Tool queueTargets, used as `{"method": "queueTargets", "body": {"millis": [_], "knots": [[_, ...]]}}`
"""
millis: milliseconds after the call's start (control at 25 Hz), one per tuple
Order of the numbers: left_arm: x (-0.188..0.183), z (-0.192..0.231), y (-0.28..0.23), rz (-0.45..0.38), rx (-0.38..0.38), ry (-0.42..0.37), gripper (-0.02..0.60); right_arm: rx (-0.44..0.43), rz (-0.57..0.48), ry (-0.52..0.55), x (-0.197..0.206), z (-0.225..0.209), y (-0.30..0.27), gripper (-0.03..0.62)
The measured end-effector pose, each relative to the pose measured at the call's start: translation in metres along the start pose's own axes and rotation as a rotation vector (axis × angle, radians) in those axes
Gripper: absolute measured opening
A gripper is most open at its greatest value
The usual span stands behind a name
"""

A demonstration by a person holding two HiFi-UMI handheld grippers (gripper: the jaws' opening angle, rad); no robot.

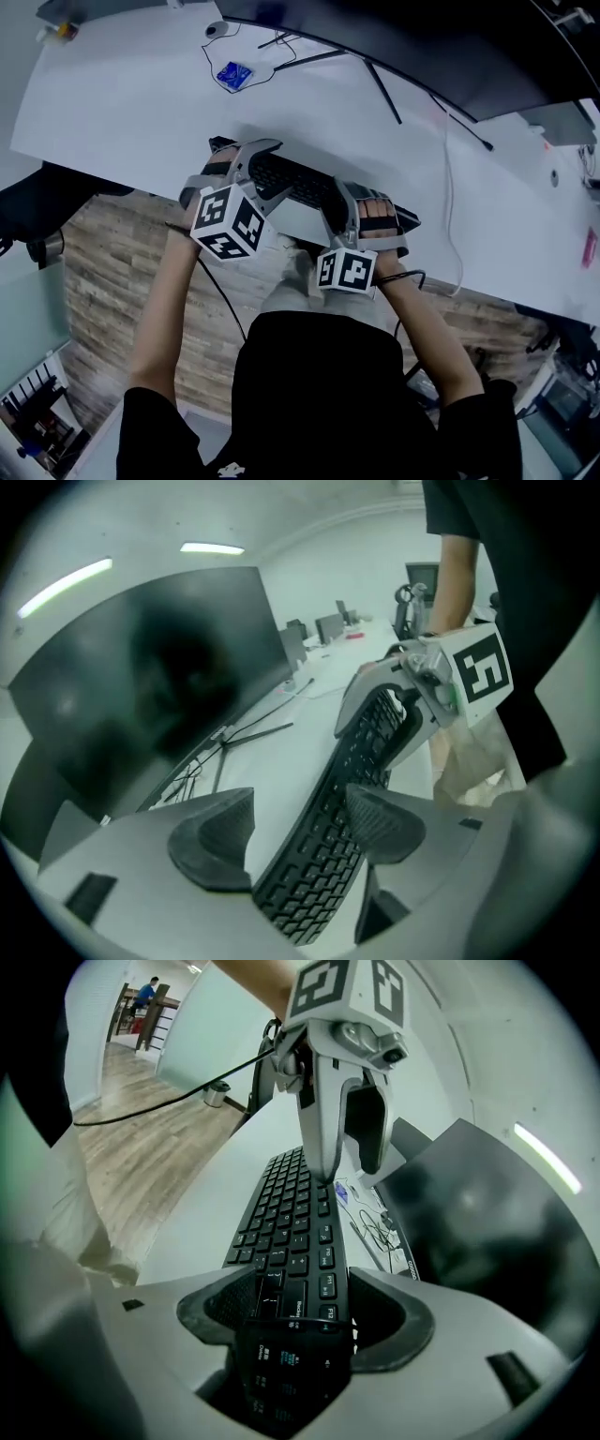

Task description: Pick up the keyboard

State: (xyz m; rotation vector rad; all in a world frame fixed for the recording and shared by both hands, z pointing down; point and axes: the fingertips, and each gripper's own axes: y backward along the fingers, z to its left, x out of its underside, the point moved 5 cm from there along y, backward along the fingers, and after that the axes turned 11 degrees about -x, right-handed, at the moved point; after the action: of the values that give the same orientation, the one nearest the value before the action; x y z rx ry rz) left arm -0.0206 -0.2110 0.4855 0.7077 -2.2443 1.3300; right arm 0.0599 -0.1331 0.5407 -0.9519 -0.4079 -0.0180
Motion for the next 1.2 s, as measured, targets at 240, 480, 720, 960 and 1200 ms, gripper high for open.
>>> {"method": "queueTargets", "body": {"millis": [240,480,720,960,1200], "knots": [[0.004,-0.017,-0.022,0.093,0.214,-0.241,0.341,0.066,0.009,0.045,-0.003,0.007,0.004,0.311],[0.014,-0.028,-0.037,0.167,0.3,-0.32,0.416,0.092,0.019,0.057,-0.005,0.012,0.007,0.311],[0.025,-0.044,-0.051,0.271,0.427,-0.396,0.456,0.111,0.03,0.066,-0.007,0.014,0.007,0.311],[0.025,-0.064,-0.064,0.292,0.489,-0.484,0.454,0.121,0.031,0.069,-0.007,0.015,0.008,0.311],[0.03,-0.071,-0.072,0.347,0.476,-0.518,0.349,0.124,0.027,0.073,-0.007,0.015,0.008,0.311]]}}
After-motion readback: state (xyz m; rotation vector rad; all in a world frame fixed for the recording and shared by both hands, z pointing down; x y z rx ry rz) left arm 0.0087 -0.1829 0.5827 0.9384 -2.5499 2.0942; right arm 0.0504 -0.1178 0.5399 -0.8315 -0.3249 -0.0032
